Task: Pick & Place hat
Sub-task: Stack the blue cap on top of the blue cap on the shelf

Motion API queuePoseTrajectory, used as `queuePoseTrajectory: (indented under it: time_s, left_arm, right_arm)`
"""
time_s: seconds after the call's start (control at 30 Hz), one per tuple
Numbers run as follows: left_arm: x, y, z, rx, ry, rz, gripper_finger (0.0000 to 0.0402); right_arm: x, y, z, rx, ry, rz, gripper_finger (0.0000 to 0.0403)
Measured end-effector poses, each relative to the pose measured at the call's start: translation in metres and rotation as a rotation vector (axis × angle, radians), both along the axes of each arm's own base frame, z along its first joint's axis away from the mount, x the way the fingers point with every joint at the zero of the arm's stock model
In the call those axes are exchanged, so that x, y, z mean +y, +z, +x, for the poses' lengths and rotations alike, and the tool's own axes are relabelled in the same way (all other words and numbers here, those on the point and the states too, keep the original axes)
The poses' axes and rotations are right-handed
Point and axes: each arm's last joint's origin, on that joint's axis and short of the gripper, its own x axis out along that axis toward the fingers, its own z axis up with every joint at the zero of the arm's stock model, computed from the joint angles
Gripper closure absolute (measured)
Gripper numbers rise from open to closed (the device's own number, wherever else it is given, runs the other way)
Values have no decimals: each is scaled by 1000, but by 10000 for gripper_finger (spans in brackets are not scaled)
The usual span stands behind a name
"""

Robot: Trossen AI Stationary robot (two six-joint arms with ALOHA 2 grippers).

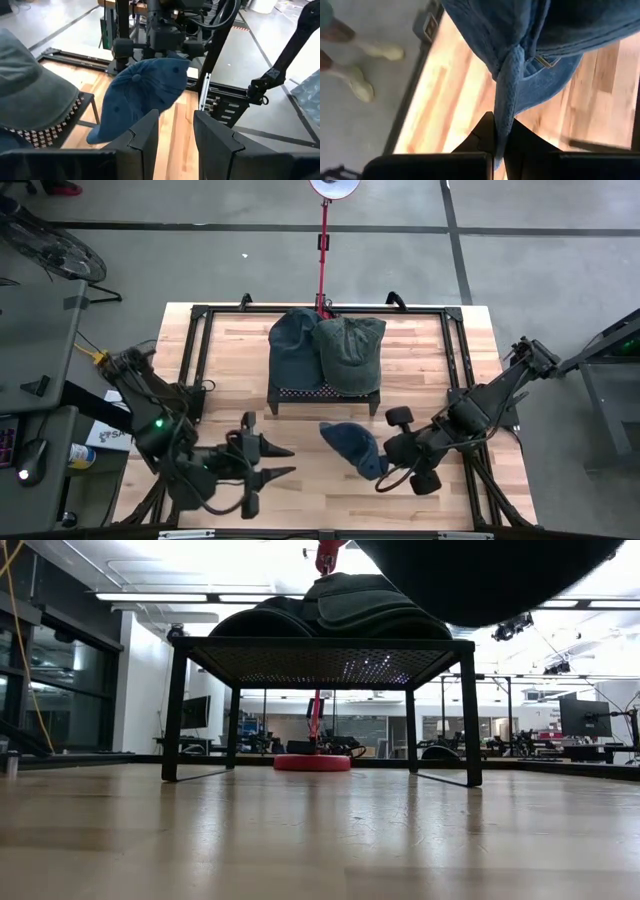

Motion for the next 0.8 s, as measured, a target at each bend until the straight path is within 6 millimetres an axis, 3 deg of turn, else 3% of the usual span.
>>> queuePoseTrajectory:
  time_s: [0.37,0.67,0.8]
  left_arm:
    - [-17,-43,45,76,89,-26,279]
    - [-11,-75,93,155,14,273,279]
    - [-5,-82,111,176,-121,344,278]
  right_arm:
    - [6,-14,-7,114,106,-103,399]
    - [23,-36,0,203,183,-150,399]
    - [24,-37,0,206,180,-150,399]
